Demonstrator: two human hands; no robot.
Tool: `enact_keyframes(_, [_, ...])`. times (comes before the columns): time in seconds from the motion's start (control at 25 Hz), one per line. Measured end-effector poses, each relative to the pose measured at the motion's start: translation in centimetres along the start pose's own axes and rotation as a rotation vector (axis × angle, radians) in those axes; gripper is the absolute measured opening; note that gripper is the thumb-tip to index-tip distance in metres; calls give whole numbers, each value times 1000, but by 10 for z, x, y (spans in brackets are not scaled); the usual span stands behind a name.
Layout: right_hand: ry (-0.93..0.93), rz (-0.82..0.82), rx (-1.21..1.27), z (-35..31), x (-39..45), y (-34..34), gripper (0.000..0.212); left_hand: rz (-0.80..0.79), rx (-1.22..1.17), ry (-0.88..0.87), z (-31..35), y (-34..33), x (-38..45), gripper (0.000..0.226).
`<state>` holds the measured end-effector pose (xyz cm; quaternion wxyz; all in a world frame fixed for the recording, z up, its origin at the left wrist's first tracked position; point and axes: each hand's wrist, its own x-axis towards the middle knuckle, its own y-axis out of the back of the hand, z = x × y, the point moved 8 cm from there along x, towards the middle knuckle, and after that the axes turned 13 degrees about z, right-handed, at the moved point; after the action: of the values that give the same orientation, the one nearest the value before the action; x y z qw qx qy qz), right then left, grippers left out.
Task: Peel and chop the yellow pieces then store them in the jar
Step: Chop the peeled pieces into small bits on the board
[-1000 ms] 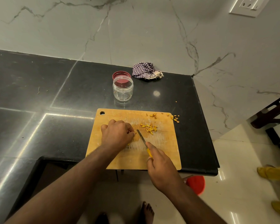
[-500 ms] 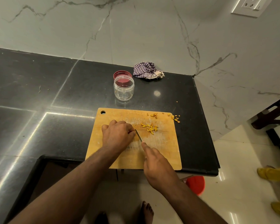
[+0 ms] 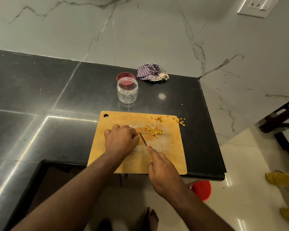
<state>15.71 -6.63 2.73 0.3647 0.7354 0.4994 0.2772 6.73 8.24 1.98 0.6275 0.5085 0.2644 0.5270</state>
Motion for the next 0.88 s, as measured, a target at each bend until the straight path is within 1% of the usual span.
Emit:
enact_keyframes(0.24, [1,-38,-44,0,6,-11,55,-2,-5,23,0,0,3,22])
enact_keyframes(0.4, [9,-44,-24,0,-10,-9,56,14,-7,36,-1,0,2,21])
enact_keyframes(0.64, [-10,20,35,2,-9,3,54,-2,-24,25,-3,-3,-2,23])
enact_keyframes(0.88, [4,-25,7,-1,1,-7,55,8,-58,82,-4,-2,0,19])
